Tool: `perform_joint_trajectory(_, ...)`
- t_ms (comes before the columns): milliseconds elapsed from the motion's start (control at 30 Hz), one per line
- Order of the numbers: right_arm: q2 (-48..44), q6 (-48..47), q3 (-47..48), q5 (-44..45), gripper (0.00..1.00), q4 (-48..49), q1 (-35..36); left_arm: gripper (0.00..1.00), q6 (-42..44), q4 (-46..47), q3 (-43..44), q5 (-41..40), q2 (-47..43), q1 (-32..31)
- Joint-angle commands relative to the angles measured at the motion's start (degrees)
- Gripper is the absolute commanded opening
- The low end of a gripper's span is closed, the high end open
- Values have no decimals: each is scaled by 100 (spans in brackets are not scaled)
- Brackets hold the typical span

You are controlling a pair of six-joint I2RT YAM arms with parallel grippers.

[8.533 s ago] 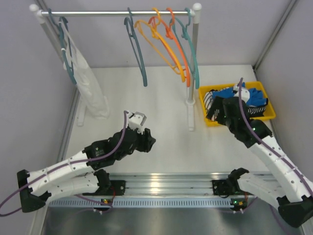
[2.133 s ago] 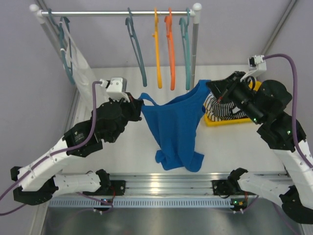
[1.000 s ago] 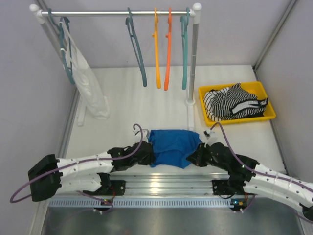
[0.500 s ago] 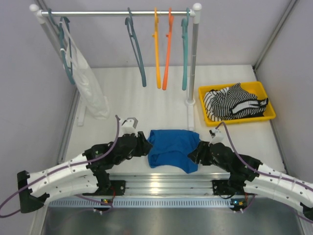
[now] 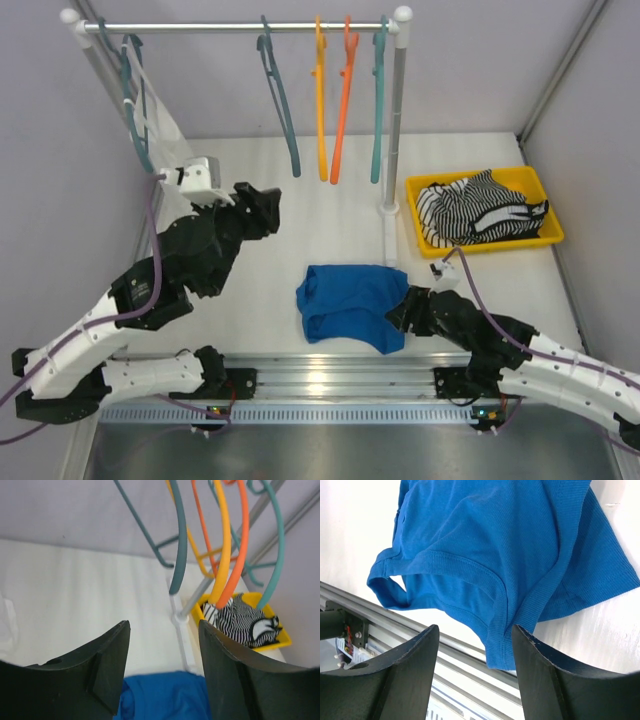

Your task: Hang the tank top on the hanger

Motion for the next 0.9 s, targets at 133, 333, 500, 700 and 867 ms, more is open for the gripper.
perform_joint_trajectory(133, 152, -126, 305, 179, 60, 149, 84, 71, 3057, 2409, 1426, -1355, 994, 31)
perform_joint_trajectory(333, 187, -135, 278, 144, 60, 299, 84, 76, 2931, 838, 3630, -366, 2434, 1318)
perform_joint_trajectory(500, 196, -126, 234, 65, 60, 343, 84, 75, 1935, -436, 5519, 1508, 3631, 2465)
perform_joint_trajectory(700, -31, -21, 112, 56, 59, 282, 92, 74, 1953, -771, 6007, 2063, 4273, 2852)
perform_joint_trajectory(867, -138, 32, 50, 83, 59, 159, 92, 70, 1900, -876, 5884, 2090, 4493, 2879)
